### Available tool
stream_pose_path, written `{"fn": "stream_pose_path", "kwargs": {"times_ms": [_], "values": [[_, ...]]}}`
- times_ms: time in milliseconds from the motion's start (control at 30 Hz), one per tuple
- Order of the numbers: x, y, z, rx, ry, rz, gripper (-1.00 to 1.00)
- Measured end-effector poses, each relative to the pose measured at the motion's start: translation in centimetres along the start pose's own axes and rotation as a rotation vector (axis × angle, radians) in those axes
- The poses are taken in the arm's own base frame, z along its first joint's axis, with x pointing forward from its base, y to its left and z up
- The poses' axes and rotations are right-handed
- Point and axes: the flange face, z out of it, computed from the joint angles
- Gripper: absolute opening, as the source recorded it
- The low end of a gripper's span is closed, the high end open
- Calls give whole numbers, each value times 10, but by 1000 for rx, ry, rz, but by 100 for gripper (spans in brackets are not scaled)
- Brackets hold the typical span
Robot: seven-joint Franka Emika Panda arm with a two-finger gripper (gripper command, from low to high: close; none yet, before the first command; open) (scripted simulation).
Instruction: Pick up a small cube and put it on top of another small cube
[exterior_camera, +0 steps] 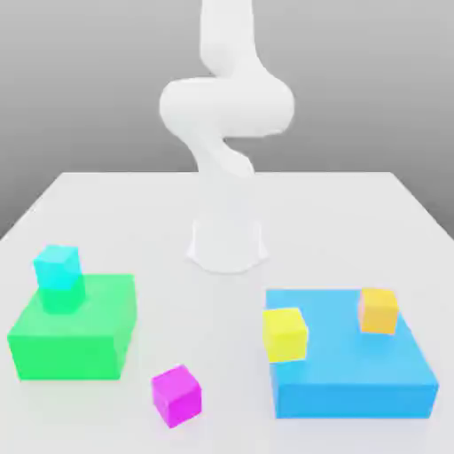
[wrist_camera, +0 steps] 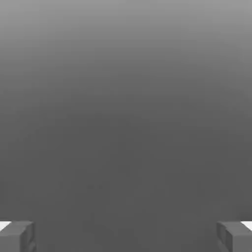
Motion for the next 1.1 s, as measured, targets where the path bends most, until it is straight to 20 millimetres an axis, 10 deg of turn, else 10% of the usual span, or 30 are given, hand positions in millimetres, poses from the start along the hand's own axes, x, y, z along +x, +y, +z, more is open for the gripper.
{"fn": "stream_pose_path", "kwargs": {"times_ms": [267, 567, 933, 967, 1100], "values": [[-16, 55, 172, -252, -82, 283, 0], [-71, 166, 317, -525, -158, 606, 0], [-157, 278, 419, -714, -209, 835, 0], [-162, 283, 425, -714, -208, 835, -100], [-161, 283, 425, -713, -208, 835, -100]]}}
